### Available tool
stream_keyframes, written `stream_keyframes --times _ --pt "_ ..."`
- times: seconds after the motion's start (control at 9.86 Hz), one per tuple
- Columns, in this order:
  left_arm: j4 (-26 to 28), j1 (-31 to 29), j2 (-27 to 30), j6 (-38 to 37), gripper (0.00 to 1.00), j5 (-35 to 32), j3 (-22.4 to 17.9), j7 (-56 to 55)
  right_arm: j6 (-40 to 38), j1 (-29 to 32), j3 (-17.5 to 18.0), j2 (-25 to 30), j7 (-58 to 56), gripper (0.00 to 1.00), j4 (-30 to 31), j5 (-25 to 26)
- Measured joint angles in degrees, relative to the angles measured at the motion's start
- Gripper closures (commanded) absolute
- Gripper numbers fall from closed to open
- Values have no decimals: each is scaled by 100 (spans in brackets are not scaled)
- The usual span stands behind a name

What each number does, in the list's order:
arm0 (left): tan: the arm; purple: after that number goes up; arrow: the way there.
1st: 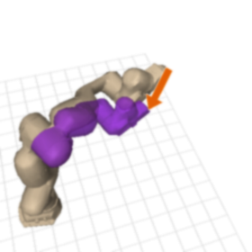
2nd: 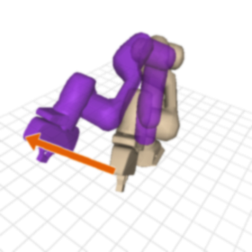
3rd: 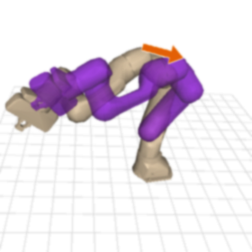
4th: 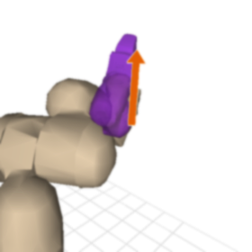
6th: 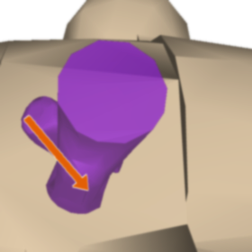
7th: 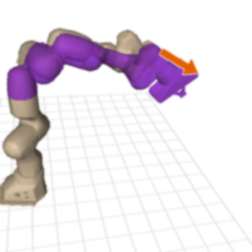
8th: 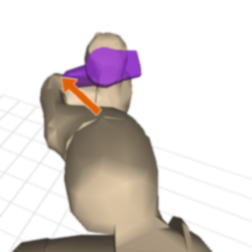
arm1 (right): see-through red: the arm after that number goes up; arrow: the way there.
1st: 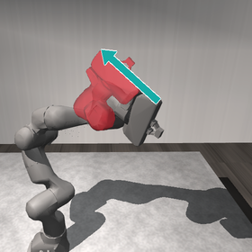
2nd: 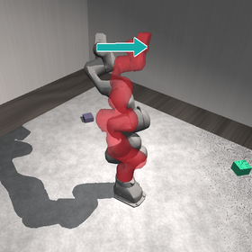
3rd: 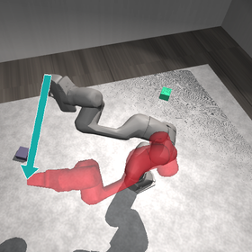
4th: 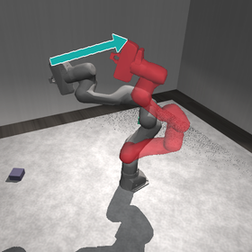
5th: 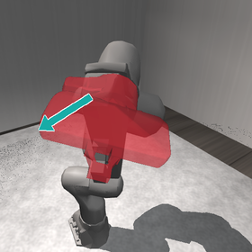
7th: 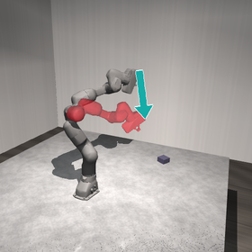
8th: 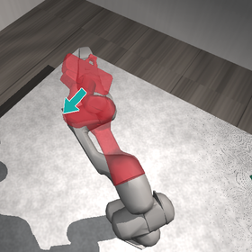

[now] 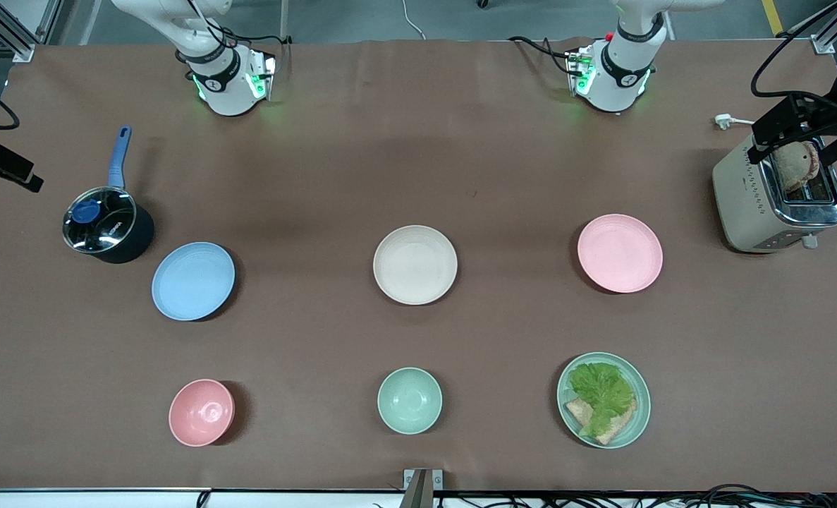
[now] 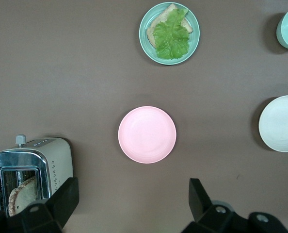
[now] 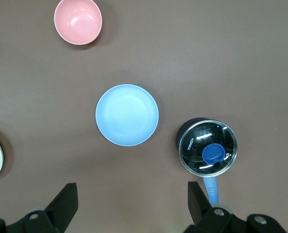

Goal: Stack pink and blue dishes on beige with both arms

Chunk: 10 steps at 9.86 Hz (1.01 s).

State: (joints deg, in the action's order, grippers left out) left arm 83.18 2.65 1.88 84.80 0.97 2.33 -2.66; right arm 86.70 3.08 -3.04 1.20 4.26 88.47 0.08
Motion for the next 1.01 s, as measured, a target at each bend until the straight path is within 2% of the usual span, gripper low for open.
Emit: stream_keyframes --times 0.61,0.81,1.01 --pt "85 2 -160 49 0 0 -46 6 -22 -1 1 1 -1 0 -9 0" --pt "592 11 -358 672 0 55 -321 396 -12 -19 9 -8 -97 0 -37 -12" --pt "1575 0 -525 1723 0 387 -630 867 197 -20 -33 -299 -613 0 107 -226"
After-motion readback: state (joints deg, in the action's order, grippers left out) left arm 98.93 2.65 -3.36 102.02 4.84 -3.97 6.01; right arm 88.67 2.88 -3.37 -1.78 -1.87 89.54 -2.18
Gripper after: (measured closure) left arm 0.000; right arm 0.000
